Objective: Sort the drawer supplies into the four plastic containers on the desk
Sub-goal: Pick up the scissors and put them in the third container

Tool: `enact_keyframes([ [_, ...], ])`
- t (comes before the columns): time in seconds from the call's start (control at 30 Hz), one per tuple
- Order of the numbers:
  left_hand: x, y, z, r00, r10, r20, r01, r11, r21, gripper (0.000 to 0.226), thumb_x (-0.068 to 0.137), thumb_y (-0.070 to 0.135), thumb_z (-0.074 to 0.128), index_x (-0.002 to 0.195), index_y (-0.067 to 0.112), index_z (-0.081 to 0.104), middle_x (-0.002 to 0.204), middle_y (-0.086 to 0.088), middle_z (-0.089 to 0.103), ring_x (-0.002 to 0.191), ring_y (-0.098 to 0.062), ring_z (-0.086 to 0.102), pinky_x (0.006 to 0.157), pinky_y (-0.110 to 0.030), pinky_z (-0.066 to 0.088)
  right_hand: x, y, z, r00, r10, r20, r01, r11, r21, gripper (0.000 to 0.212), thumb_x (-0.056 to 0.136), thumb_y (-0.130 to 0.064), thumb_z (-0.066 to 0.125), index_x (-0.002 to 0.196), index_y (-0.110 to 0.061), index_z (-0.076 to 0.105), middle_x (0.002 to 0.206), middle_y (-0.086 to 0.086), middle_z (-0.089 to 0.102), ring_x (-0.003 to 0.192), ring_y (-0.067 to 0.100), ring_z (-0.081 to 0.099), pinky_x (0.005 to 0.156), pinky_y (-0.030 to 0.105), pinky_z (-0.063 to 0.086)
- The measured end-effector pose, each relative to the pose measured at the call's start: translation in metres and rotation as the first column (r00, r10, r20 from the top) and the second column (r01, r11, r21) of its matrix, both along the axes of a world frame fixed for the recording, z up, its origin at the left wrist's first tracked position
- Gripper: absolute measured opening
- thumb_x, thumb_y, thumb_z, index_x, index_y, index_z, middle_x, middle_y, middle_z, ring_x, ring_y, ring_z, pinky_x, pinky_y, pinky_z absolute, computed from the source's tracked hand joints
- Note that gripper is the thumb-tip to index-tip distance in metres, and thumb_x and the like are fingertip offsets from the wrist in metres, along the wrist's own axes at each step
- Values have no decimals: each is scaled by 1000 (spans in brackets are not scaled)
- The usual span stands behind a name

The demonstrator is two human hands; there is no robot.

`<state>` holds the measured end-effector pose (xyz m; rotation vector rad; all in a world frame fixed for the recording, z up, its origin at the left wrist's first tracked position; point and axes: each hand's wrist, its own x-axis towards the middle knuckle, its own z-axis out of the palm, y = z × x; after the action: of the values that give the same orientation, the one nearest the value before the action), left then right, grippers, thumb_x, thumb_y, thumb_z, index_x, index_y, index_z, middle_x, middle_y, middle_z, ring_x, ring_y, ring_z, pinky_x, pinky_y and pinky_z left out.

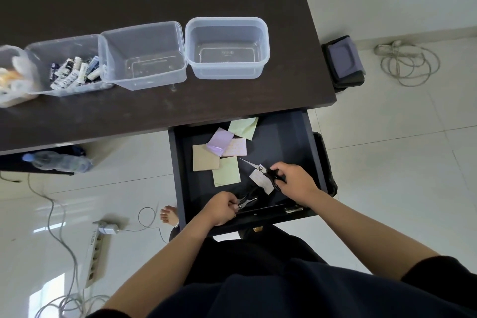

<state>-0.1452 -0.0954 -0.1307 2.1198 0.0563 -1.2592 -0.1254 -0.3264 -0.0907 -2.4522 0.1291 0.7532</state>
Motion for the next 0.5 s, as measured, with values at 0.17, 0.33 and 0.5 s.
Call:
enact_keyframes([
  [0.17, 9, 20, 17, 995, 90, 43, -89, 995, -43, 17, 80, -6, 53, 91, 1, 64, 74, -7, 55, 70, -19, 52, 70, -33, 52, 12, 20, 10, 999, -20, 30, 19, 999, 29, 32, 85, -12, 64, 115, -22, 61, 89, -9, 59, 72, 9, 52, 67, 27, 45],
  [0.33, 30, 53, 58, 965, 185, 188, -177, 982, -59, 15, 85, 1, 50, 80, 2, 64, 59, 5, 49, 50, -2, 42, 48, -9, 31, 34, 58, 38, 988, -60, 143, 46, 994, 100, 36, 85, -10, 63, 120, -19, 61, 88, -5, 59, 67, 6, 50, 74, 34, 51],
  [0.5, 61, 112, 101, 888, 377, 263, -343, 924, -168, 18, 92, 3, 49, 96, 10, 66, 72, 2, 63, 61, 1, 61, 60, -9, 46, 62, 110, 74, 946, -62, 318, 13, 988, 153, 39, 85, -8, 62, 122, -22, 63, 92, -12, 57, 85, 9, 53, 78, 27, 47],
])
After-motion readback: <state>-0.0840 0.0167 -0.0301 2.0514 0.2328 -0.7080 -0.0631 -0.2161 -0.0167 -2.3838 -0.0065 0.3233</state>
